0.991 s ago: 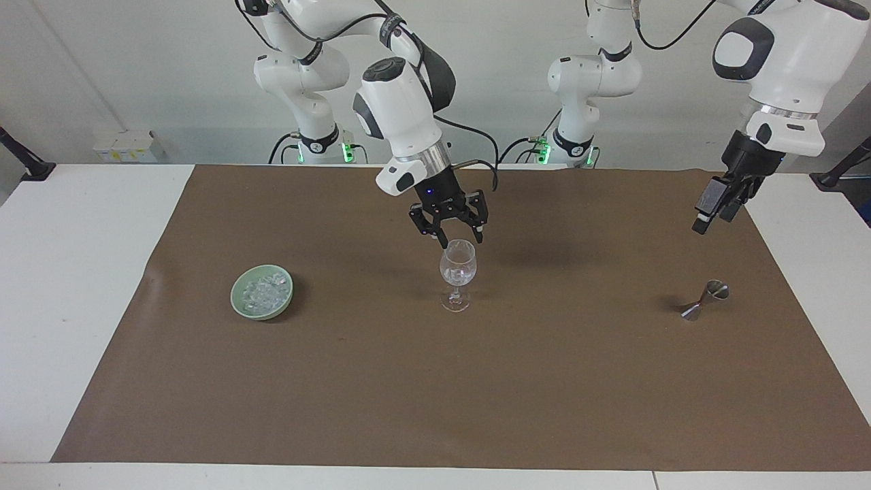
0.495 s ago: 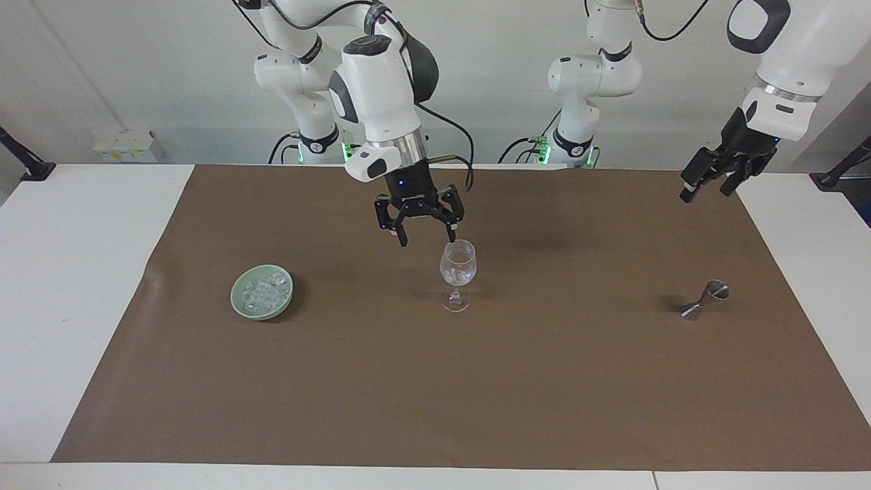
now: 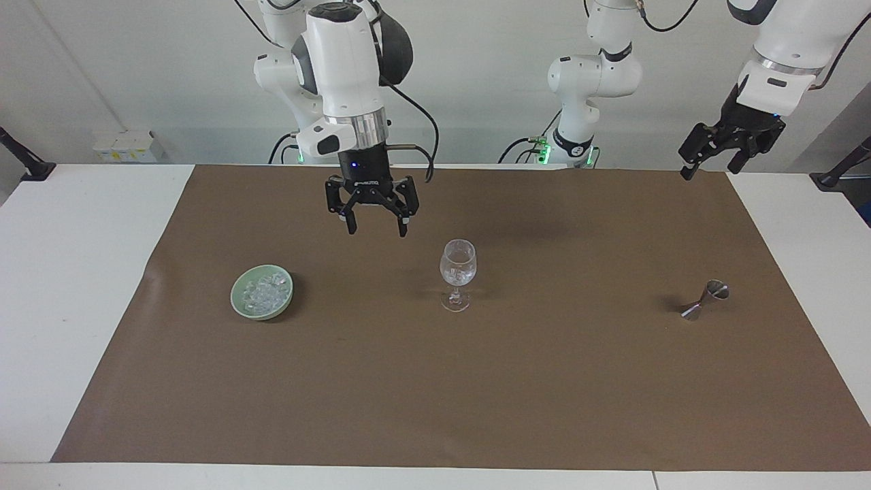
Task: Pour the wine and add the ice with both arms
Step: 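Return the green cup to its spot and open the right gripper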
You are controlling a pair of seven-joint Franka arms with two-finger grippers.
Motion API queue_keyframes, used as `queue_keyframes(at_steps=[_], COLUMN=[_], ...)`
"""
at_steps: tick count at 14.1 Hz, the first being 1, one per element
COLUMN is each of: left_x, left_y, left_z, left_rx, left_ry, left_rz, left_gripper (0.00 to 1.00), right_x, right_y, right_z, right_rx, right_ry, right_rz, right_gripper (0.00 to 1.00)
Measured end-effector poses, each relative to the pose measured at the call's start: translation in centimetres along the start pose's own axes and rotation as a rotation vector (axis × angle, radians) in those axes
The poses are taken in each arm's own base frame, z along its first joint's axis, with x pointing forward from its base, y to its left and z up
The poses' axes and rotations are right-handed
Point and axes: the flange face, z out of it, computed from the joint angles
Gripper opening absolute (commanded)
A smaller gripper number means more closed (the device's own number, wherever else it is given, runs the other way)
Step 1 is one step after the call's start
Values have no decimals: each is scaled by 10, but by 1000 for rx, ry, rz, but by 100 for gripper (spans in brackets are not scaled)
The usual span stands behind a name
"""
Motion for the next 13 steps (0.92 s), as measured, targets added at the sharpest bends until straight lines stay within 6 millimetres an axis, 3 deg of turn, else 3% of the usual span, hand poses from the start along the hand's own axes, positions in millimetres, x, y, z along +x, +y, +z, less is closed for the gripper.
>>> queue_keyframes(at_steps=[5,10,13], left_x=[1,2,2], left_y=[-3,-4,-3], left_z=[2,3,3], left_rx=[3,3,4], left_ry=[-3,-5,-7], left_rz=[-5,-6,-5], left_gripper=[100,100,100], right_x=[32,51,62], right_y=[65,135,186], right_z=[-28,-53,-62], right_rx=[-90,-142,-145], right_ry=[-46,-122,-182], right_rz=[-17,-37,-60], right_gripper=[100,100,100])
